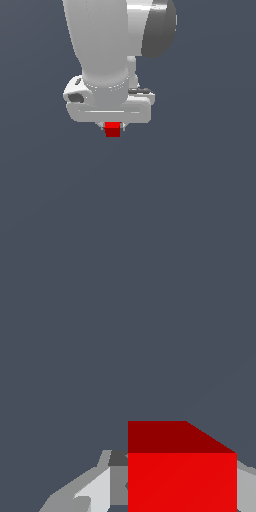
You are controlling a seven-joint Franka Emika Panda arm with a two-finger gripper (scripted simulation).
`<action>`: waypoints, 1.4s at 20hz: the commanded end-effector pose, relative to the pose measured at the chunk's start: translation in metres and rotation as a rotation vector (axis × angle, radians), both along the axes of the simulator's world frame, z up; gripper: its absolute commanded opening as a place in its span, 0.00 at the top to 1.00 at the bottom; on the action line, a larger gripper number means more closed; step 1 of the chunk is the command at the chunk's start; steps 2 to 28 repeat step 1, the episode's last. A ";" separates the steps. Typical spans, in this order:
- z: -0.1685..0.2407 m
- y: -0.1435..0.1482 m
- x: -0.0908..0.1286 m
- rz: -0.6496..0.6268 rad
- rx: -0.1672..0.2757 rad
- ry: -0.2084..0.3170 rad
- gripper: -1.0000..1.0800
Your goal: Pick up the red cube and move it to a goal position.
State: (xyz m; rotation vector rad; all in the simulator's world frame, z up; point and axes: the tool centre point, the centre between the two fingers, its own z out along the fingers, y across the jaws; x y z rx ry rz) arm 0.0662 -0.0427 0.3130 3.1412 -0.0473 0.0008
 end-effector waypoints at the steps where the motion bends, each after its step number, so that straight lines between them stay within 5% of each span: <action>1: 0.002 0.000 0.000 0.000 0.000 0.001 1.00; 28: 0.002 0.000 0.000 0.000 0.000 0.001 1.00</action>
